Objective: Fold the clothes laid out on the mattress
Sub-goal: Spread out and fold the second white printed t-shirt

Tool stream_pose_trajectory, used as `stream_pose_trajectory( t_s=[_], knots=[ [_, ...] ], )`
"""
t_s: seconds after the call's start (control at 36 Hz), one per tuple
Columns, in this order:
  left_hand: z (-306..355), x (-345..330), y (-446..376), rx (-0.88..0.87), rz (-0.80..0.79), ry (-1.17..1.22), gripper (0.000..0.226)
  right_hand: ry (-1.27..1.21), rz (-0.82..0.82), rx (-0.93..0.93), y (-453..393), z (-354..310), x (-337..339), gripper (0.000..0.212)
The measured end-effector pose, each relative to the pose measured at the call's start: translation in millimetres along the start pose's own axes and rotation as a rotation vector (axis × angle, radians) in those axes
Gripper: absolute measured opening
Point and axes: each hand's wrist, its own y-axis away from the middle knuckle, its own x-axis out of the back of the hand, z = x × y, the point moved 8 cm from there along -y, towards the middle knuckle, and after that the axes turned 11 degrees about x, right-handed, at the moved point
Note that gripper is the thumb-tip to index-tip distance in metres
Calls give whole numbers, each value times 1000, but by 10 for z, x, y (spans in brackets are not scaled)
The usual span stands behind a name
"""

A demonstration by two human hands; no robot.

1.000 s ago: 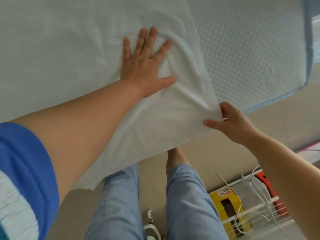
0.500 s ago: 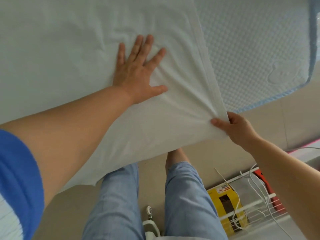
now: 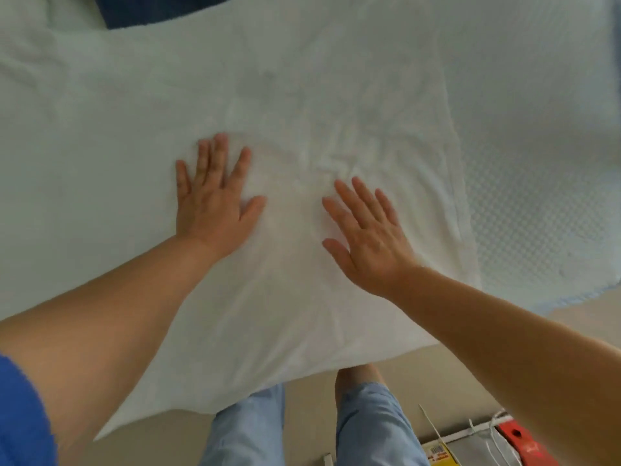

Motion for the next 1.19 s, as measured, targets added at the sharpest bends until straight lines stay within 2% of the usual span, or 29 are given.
stream_pose_trajectory(
  t_s=[0.06, 0.17, 0.28, 0.33, 0.39, 0.47, 0.56, 0.61, 0.67, 0.75, 0.83, 0.92, 1.03, 1.08, 1.19],
  knots=[
    [-181, 16, -109, 2, 30, 5, 69, 101, -41, -36, -261, 267, -49, 62],
    [-428, 85, -327, 51, 78, 33, 68, 179, 14, -174, -333, 687, 104, 68],
    [-721, 181, -465, 168, 62, 70, 67, 106, 96, -513, -233, 972, 314, 70],
    [-843, 253, -528, 209, 39, 82, 66, 67, 93, -589, -271, 1036, 449, 72],
    [-936, 367, -586, 219, 44, 77, 63, 88, 81, -576, -405, 1014, 586, 77],
    [-1015, 673, -681, 183, 180, 159, 50, 146, 121, -507, -765, 925, 785, 75],
    [-974, 846, -847, 85, 261, 233, 53, 172, 117, -283, -1299, 702, 854, 64],
    [-950, 777, -994, 45, 197, 197, 56, 208, 57, -88, -1648, 514, 789, 63],
    [-1038, 604, -1124, 69, 89, 116, 63, 251, -29, 6, -1889, 475, 670, 64],
    [-1191, 517, -1242, 66, 79, 26, 67, 272, -15, -103, -2033, 837, 706, 64],
    [-1416, 689, -1340, 163, 180, 112, 67, 279, 1, -219, -2027, 1233, 901, 63],
    [-1617, 845, -1412, 239, 235, 90, 63, 304, -61, -190, -2078, 1317, 1029, 63],
    [-1587, 1082, -1474, 198, 307, -33, 50, 324, 66, -155, -2249, 1246, 1327, 61],
    [-1567, 1196, -1539, 194, 296, -115, 40, 356, 87, -169, -2339, 1255, 1452, 56],
    [-1603, 1347, -1627, 188, 240, -320, 22, 507, 10, -139, -2481, 1239, 1579, 43]
  ],
)
